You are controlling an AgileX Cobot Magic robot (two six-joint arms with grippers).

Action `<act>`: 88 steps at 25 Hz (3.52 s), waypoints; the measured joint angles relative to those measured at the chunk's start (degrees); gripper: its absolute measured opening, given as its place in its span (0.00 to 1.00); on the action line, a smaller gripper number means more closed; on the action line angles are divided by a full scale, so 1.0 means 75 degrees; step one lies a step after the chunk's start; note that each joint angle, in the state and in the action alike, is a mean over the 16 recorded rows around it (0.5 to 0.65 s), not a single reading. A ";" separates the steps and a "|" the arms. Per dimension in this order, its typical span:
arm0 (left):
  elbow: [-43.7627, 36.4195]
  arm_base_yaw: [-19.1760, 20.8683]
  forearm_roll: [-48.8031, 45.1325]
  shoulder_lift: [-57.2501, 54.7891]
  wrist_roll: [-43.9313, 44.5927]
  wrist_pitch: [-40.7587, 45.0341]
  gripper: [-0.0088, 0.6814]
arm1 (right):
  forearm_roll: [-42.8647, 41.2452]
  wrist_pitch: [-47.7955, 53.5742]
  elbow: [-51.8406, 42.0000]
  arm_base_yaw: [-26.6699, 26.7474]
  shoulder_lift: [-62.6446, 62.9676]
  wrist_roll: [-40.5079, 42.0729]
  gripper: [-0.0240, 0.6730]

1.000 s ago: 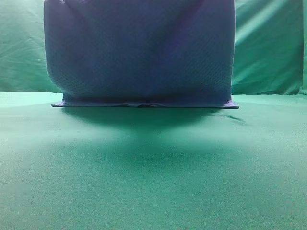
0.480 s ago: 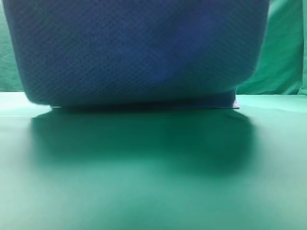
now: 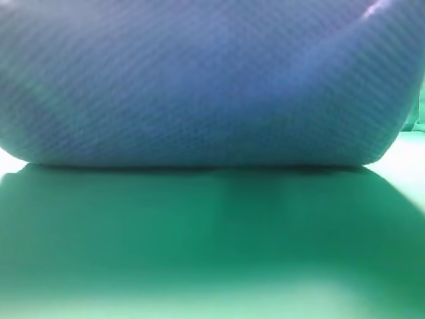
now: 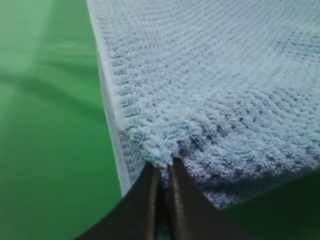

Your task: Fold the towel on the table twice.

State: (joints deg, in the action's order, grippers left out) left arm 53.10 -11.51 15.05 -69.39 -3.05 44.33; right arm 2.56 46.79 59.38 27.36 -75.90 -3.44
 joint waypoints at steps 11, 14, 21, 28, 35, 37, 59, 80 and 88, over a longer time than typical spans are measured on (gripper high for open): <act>-0.1747 -0.0004 0.0647 0.0458 0.0452 -0.0626 0.01 | -0.0309 -0.0481 -0.1583 0.0802 0.0441 -0.0964 0.03; -0.1855 -0.0004 0.0848 0.0401 0.0599 -0.0857 0.01 | -0.0485 -0.0588 -0.1610 0.0785 0.0344 -0.1211 0.03; -0.1312 -0.0004 0.1146 -0.0239 0.0783 -0.1347 0.01 | -0.0843 -0.0743 -0.1012 0.0410 -0.0243 -0.1412 0.03; 0.0021 -0.0004 0.1135 -0.1611 0.0803 -0.1529 0.01 | -0.0990 -0.0736 0.0240 0.0012 -0.1386 -0.1170 0.03; 0.1552 -0.0004 0.0861 -0.3141 0.0782 -0.1574 0.01 | -0.1215 -0.0794 0.1612 -0.0138 -0.2735 -0.0932 0.03; 0.1913 -0.0004 0.0751 -0.3509 0.0765 -0.1625 0.01 | -0.1271 -0.0846 0.1950 -0.0187 -0.3106 -0.0888 0.03; 0.2952 -0.0004 0.0173 -0.5514 0.0820 -0.3227 0.07 | -0.1454 -0.2413 0.3136 -0.0659 -0.5187 -0.0602 0.18; 0.2991 -0.0004 0.0086 -0.3344 0.1353 -0.1898 0.45 | -0.1723 0.0245 0.4258 -0.0663 -0.3405 -0.0490 0.37; 0.2935 -0.0004 0.0070 -0.1471 0.1445 -0.0498 0.05 | -0.1562 0.1573 0.4194 -0.0663 -0.1578 -0.0475 0.06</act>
State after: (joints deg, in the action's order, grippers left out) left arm 75.11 -11.54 15.58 -80.43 7.79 40.59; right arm -9.15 58.58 90.83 22.39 -87.73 -7.00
